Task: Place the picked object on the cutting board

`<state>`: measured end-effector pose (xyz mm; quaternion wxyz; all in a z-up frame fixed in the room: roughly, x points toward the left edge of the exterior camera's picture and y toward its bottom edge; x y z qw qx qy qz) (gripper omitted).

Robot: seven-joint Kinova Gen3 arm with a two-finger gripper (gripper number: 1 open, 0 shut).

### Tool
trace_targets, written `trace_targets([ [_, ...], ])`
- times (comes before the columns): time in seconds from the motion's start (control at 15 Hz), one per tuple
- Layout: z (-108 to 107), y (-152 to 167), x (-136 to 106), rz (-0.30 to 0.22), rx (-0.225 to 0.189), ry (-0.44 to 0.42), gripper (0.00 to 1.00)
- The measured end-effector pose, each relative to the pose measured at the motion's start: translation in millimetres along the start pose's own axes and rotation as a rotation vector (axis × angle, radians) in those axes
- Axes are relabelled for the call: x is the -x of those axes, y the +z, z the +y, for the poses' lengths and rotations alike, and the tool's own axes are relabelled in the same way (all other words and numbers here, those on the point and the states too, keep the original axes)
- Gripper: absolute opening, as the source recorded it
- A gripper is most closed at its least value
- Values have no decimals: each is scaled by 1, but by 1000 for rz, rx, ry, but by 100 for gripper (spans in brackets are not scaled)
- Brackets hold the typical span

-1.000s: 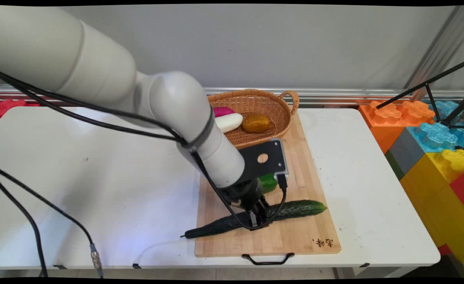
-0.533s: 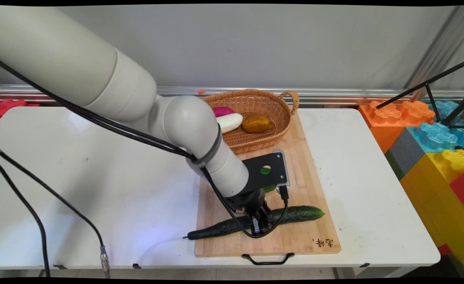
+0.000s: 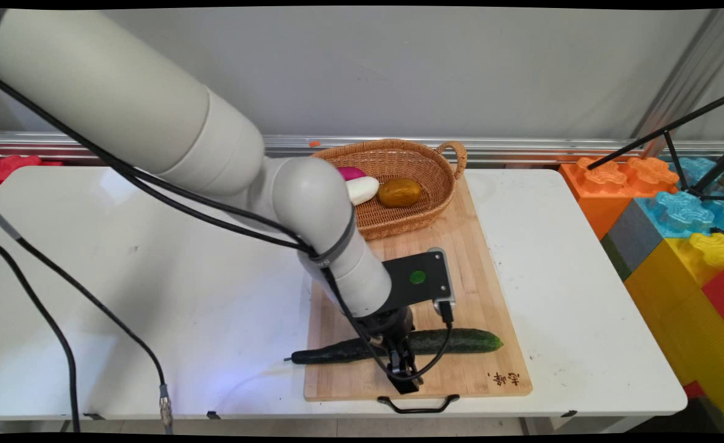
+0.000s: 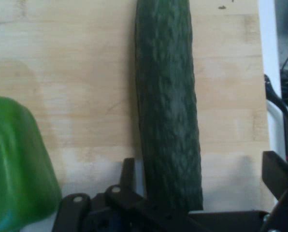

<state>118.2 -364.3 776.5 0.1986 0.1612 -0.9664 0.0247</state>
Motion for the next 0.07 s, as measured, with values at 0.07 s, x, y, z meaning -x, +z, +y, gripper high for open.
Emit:
trace_targets([
  [0.07, 0, -2, -6, -4, 0, -1, 100],
])
